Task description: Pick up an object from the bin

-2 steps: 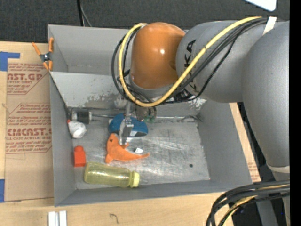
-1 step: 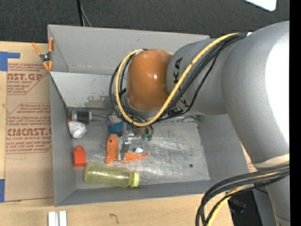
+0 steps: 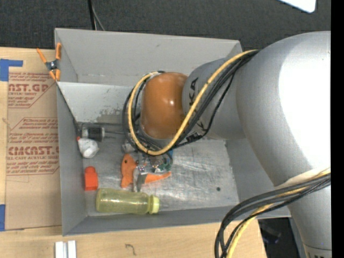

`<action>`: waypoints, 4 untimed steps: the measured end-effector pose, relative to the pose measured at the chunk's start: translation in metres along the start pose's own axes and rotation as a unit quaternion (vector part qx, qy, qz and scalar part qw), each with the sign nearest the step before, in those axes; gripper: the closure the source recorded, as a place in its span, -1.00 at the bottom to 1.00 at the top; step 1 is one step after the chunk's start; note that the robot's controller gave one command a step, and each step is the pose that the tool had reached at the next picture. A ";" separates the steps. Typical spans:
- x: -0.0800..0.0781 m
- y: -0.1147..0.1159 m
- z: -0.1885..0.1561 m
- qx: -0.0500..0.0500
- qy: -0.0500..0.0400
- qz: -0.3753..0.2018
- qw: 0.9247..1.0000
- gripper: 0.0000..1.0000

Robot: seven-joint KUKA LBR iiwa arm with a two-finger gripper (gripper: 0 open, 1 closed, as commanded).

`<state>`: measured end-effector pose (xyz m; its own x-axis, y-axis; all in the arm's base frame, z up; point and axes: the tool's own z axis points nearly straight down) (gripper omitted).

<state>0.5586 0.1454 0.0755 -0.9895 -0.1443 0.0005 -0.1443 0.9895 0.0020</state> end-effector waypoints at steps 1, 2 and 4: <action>0.009 -0.003 -0.050 0.001 0.000 -0.096 0.995 -1.00; 0.002 0.000 -0.024 0.000 -0.003 -0.026 1.000 -1.00; -0.014 0.004 0.002 -0.001 0.001 -0.193 0.981 1.00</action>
Offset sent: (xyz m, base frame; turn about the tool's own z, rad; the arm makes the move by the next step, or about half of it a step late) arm 0.0000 0.0000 0.0000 0.0000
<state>0.5721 0.1516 0.0734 -0.8611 -0.5085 0.0013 -0.5085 0.8611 0.0039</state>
